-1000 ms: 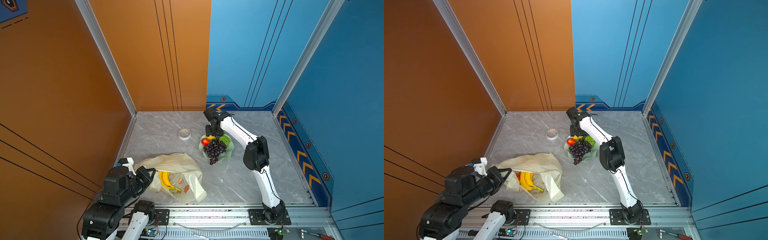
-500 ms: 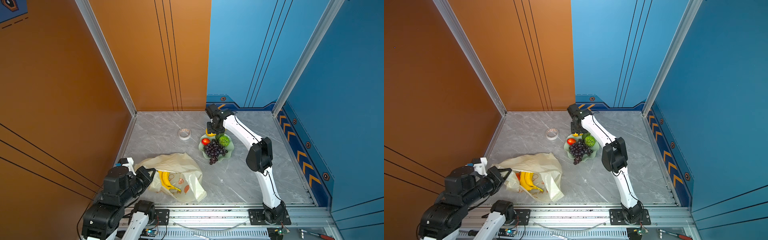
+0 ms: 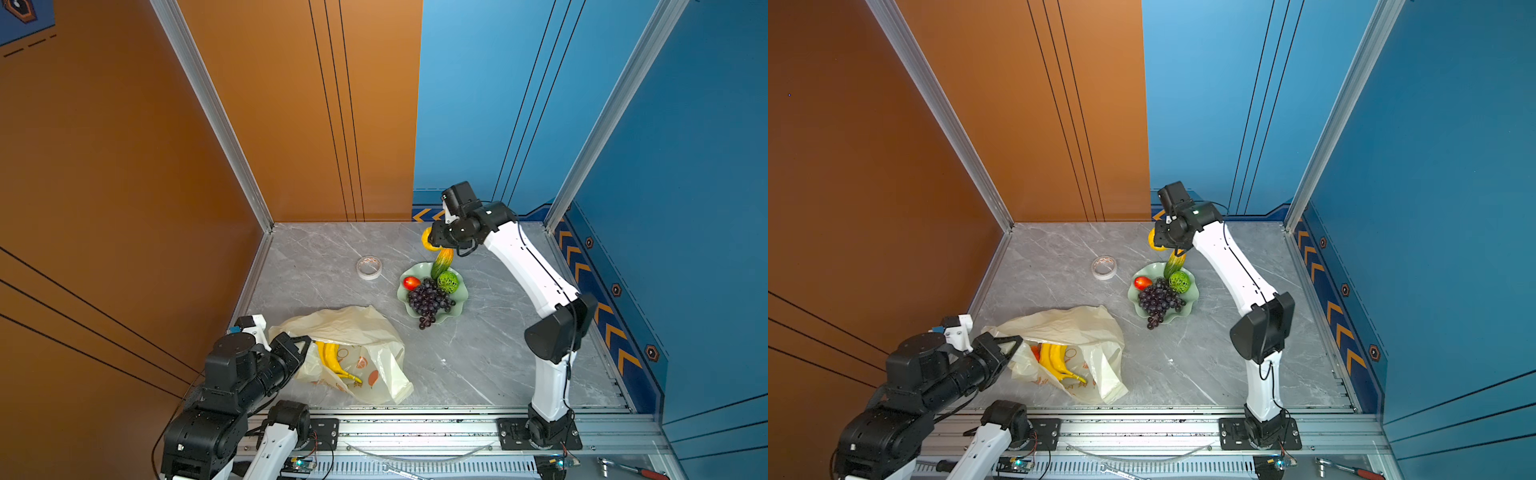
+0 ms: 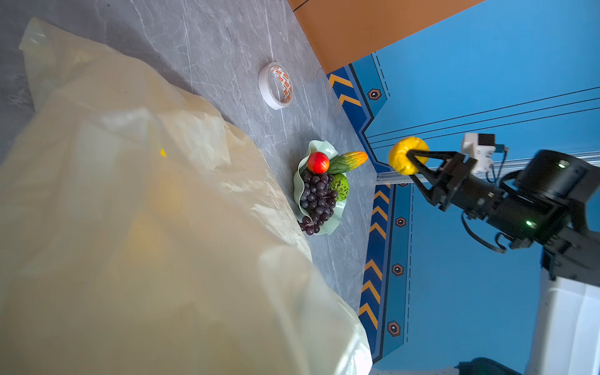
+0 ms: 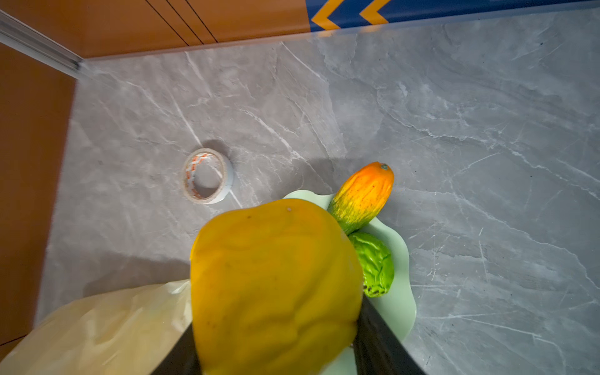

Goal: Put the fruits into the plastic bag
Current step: 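Carry the yellow fruit with the right gripper into the bag mouth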

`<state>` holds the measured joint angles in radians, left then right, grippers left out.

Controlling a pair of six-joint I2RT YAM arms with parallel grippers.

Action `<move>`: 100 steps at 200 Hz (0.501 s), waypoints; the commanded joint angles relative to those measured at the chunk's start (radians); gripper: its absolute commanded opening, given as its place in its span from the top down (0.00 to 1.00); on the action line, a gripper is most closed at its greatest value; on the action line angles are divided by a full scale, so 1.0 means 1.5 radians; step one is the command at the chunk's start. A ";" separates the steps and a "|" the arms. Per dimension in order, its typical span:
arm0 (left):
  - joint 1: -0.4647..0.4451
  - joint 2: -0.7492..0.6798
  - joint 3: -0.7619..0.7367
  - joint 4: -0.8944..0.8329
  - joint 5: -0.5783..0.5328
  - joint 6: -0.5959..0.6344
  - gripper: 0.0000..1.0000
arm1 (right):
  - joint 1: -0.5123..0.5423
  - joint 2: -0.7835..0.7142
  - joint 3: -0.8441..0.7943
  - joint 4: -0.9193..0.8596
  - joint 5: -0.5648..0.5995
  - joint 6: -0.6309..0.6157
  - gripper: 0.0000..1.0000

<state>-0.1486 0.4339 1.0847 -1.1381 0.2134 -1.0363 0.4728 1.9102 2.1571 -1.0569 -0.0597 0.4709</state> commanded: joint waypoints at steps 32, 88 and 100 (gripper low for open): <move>0.002 0.000 0.011 0.004 0.010 0.015 1.00 | -0.041 -0.168 -0.111 0.097 -0.245 0.057 0.47; 0.002 0.016 0.016 0.017 0.030 0.023 1.00 | -0.020 -0.316 -0.260 0.290 -0.432 0.204 0.47; 0.002 0.017 0.016 0.023 0.033 0.023 1.00 | 0.003 -0.334 -0.279 0.321 -0.448 0.229 0.47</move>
<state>-0.1486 0.4423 1.0889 -1.1313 0.2333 -1.0321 0.4282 1.4715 1.7947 -0.7498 -0.5858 0.6910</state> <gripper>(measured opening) 0.045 0.533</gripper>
